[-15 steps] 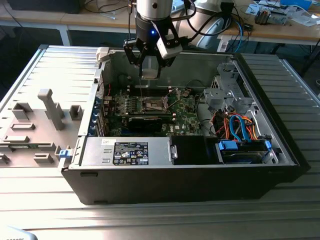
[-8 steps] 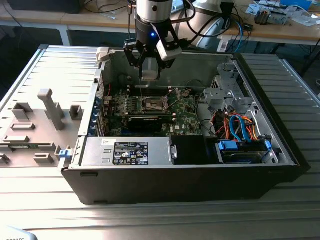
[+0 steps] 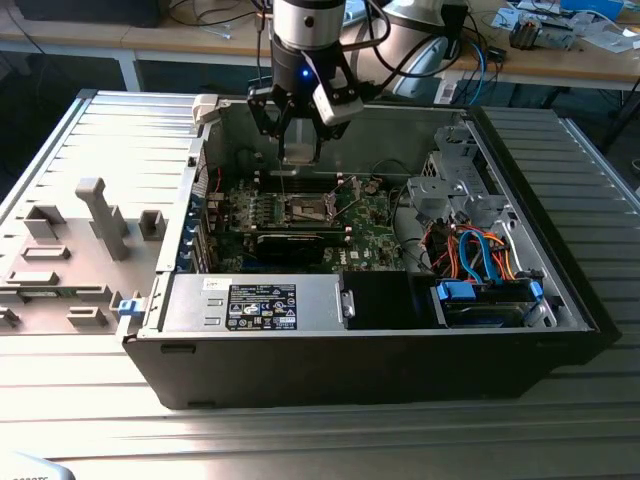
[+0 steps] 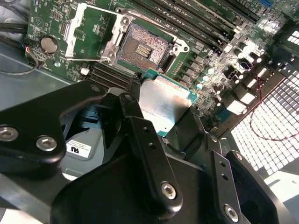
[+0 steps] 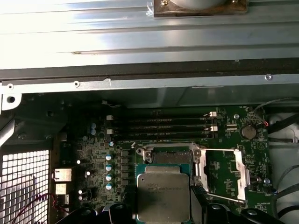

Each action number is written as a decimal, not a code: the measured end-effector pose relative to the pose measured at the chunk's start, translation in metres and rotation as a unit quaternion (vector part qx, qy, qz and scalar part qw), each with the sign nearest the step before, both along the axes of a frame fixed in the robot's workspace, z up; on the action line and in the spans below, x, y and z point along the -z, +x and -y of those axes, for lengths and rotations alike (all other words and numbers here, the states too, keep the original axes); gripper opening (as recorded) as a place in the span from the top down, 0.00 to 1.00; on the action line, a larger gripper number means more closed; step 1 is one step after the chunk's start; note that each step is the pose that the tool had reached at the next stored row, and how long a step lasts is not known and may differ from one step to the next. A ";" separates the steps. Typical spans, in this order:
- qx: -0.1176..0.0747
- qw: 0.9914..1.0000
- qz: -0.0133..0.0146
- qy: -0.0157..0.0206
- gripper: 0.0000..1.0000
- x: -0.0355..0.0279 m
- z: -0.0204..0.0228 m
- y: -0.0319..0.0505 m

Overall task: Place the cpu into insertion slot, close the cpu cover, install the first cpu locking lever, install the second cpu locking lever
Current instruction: 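Place the cpu into insertion slot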

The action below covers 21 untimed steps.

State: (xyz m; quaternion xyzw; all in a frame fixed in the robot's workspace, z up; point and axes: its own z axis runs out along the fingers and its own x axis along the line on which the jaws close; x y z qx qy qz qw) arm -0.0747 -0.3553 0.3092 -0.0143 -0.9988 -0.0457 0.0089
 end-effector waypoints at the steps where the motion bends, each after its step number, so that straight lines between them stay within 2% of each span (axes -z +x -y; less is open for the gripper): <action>1: 0.000 1.000 0.000 0.000 0.46 0.0004 0.0000 0.0000; 3: 0.000 1.000 0.000 -0.001 0.46 0.0012 0.0000 0.0001; 5: 0.000 1.000 0.000 -0.006 0.46 0.0018 0.0000 0.0000; 7: 0.000 1.000 0.000 -0.012 0.46 0.0022 0.0000 0.0000; 9: 0.000 1.000 0.000 -0.023 0.46 0.0030 0.0000 0.0000; 10: 0.000 1.000 0.000 -0.025 0.46 0.0036 0.0000 0.0000; 21: 0.000 1.000 0.000 -0.026 0.46 0.0092 0.0000 0.0021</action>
